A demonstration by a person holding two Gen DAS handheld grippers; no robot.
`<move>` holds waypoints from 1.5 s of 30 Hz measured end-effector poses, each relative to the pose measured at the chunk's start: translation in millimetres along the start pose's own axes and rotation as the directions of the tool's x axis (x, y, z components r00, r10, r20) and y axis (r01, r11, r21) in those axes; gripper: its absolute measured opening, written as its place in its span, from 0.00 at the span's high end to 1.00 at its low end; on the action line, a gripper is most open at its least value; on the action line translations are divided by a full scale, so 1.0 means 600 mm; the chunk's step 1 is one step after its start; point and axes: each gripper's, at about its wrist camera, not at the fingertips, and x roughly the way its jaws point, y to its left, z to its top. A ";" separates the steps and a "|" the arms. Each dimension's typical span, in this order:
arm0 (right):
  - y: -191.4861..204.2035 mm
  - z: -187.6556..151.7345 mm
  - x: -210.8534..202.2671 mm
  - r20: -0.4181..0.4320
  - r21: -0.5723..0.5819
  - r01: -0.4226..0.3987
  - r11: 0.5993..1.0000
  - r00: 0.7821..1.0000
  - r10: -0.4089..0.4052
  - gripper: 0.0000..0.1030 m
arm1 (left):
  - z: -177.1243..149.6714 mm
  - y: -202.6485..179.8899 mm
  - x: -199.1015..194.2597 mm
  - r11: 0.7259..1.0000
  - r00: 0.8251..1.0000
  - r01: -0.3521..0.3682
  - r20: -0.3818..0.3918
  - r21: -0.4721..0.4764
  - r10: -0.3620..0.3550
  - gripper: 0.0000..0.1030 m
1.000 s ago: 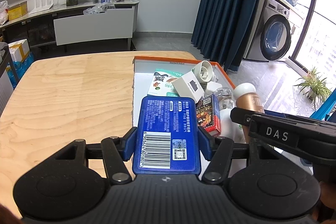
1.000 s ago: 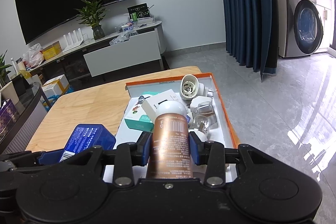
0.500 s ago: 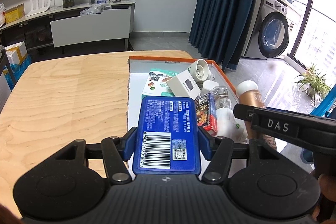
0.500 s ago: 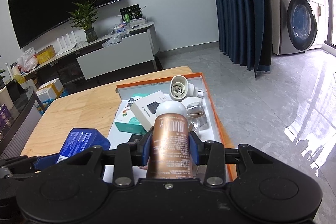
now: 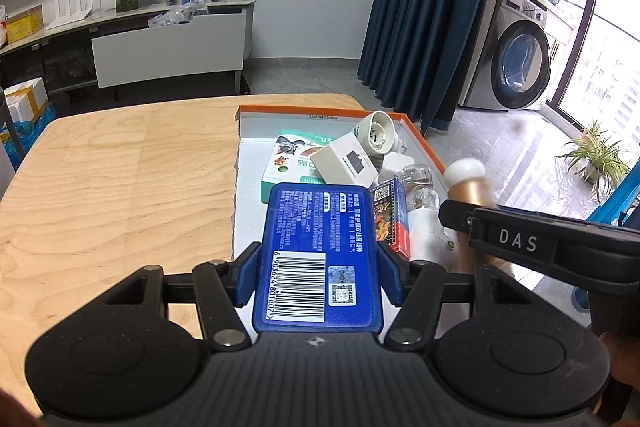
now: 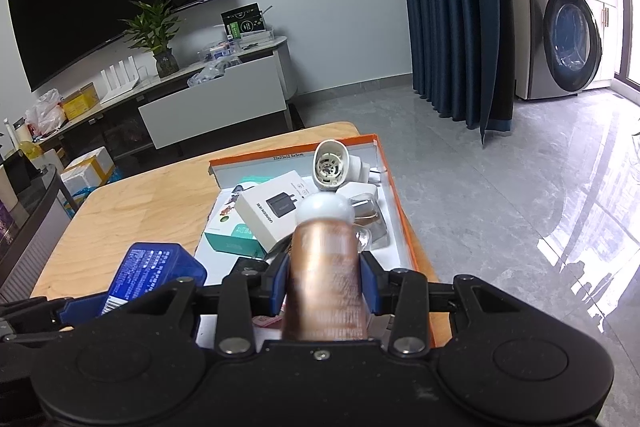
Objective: Organize rigid objects
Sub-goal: 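Lower the tan bottle into the lid with the right gripper while the left releases the blue tin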
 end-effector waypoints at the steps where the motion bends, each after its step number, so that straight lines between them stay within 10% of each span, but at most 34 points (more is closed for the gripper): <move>1: 0.000 0.001 0.001 0.001 -0.004 -0.001 1.000 1.000 0.001 0.59 | 0.000 0.000 0.002 1.000 1.000 0.001 -0.002 -0.002 -0.001 0.41; 3: 0.003 0.004 0.005 -0.001 -0.014 -0.005 1.000 1.000 0.005 0.74 | 0.001 -0.001 0.005 1.000 1.000 0.000 -0.008 -0.002 0.000 0.41; 13: -0.014 0.006 -0.006 0.032 0.013 -0.005 1.000 0.999 0.004 0.68 | -0.003 0.002 0.015 1.000 0.999 0.009 -0.032 -0.003 -0.009 0.41; 21: -0.017 0.017 -0.049 0.106 0.001 0.002 1.000 0.994 -0.003 0.54 | -0.005 -0.016 0.014 1.000 0.999 0.022 -0.038 0.017 -0.021 0.37; 32: -0.019 0.011 -0.107 0.120 -0.039 -0.015 0.999 0.993 0.020 0.26 | -0.001 -0.020 -0.040 0.998 0.999 -0.046 -0.012 -0.033 0.046 0.08; 45: -0.045 -0.045 -0.148 0.064 -0.047 0.019 0.999 0.998 -0.016 0.20 | -0.042 -0.034 -0.072 0.990 0.989 -0.133 -0.078 -0.043 0.129 0.00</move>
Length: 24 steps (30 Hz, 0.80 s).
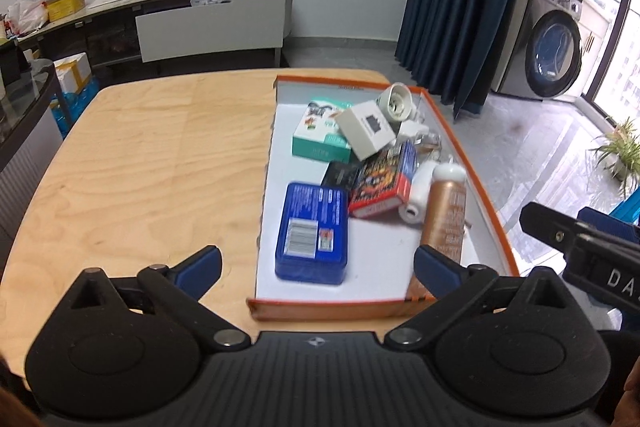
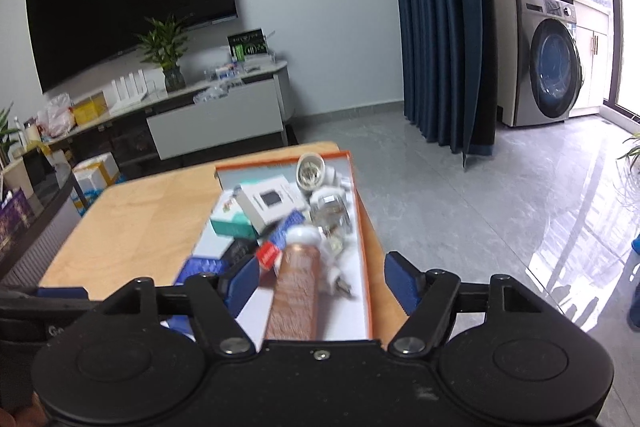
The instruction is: Organize rigid objects
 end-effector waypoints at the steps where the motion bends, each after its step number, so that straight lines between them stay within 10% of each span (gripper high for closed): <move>1: 0.001 -0.005 0.000 -0.007 -0.008 0.004 1.000 1.000 -0.004 0.20 | -0.004 -0.001 0.001 1.000 1.000 -0.004 -0.004 0.001 0.004 0.00; 24: -0.010 -0.048 0.012 -0.098 -0.030 0.020 0.999 0.995 -0.023 0.16 | -0.033 -0.015 0.007 0.999 0.998 -0.042 -0.041 0.035 0.043 0.00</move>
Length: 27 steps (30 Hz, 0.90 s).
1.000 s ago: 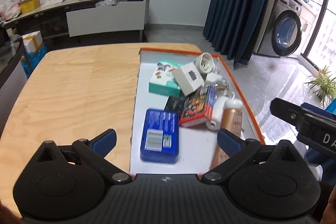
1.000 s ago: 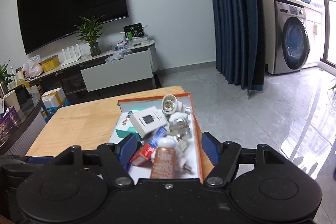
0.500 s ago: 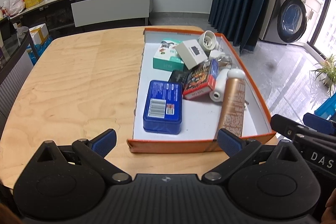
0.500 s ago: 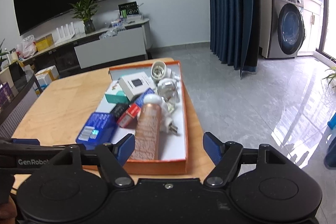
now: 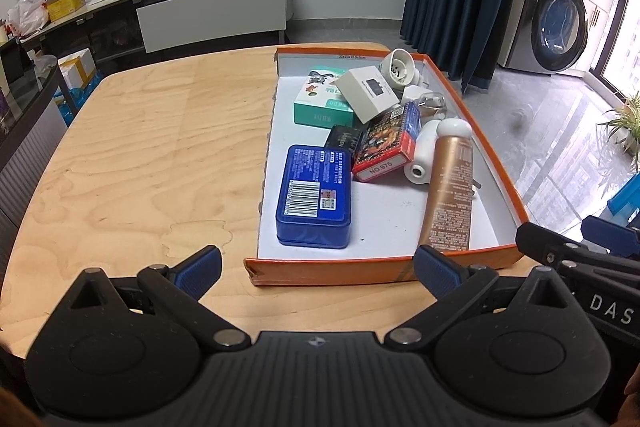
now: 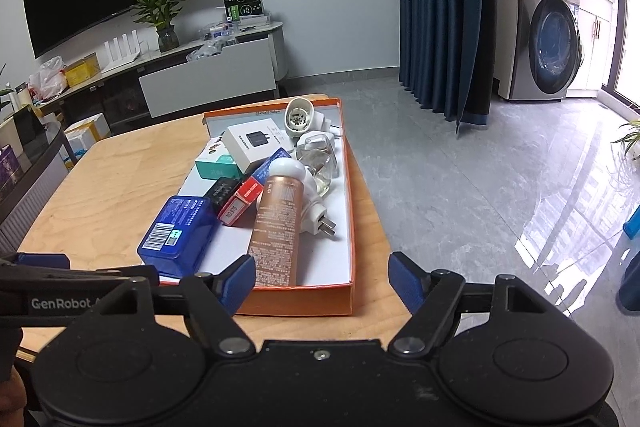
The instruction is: Organize rigid objects
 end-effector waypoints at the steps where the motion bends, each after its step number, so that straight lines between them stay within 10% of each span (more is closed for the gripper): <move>1: 0.001 0.000 0.001 -0.001 -0.001 -0.002 1.000 1.000 0.002 0.16 | 0.000 0.000 0.000 1.000 1.000 -0.002 0.001 0.000 0.002 0.00; 27: 0.000 0.002 0.020 -0.030 0.012 0.004 1.000 1.000 -0.004 0.14 | 0.002 0.001 0.018 1.000 1.000 -0.010 -0.019 0.015 0.010 0.00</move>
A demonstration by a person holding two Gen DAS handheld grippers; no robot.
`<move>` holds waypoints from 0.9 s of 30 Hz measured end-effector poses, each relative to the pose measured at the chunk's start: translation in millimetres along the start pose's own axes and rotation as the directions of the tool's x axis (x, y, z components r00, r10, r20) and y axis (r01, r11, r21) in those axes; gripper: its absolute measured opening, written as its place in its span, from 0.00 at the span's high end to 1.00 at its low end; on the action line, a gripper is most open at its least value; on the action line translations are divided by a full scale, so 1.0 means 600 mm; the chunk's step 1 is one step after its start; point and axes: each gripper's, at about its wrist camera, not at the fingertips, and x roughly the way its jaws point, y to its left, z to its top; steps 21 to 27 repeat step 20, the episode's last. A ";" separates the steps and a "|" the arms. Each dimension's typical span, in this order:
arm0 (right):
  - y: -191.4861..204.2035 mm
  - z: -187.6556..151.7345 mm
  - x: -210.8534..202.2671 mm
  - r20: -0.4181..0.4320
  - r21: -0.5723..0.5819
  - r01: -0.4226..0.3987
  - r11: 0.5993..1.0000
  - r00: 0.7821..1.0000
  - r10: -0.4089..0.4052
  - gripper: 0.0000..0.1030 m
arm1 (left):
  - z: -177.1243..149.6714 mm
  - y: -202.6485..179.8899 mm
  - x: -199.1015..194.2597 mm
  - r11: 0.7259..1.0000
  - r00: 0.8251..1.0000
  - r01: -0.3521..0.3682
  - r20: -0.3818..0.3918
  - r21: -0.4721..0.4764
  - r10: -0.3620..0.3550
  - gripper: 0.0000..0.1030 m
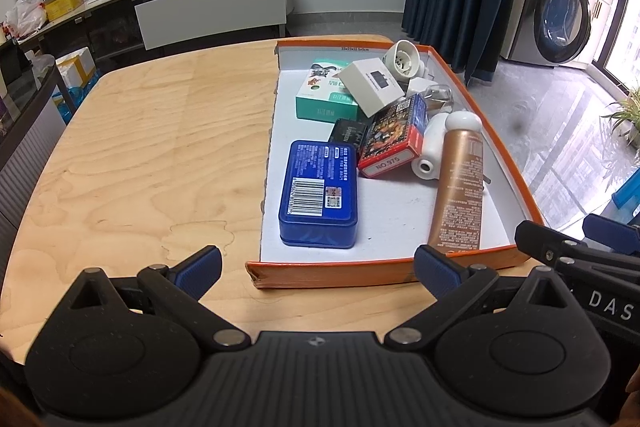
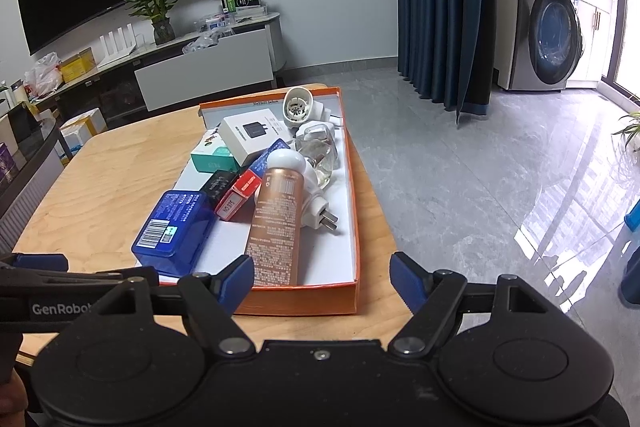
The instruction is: Organize rigid objects
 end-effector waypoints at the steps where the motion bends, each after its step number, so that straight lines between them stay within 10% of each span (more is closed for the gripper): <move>1: 0.000 0.000 0.001 -0.001 0.000 -0.001 1.000 1.000 0.001 0.14 | 0.000 0.000 0.001 1.000 1.000 -0.001 -0.003 0.000 0.001 0.00; 27: 0.003 0.001 0.018 -0.023 0.002 0.007 1.000 1.000 -0.007 0.14 | 0.001 0.006 0.019 1.000 0.999 0.009 -0.034 -0.001 -0.010 0.00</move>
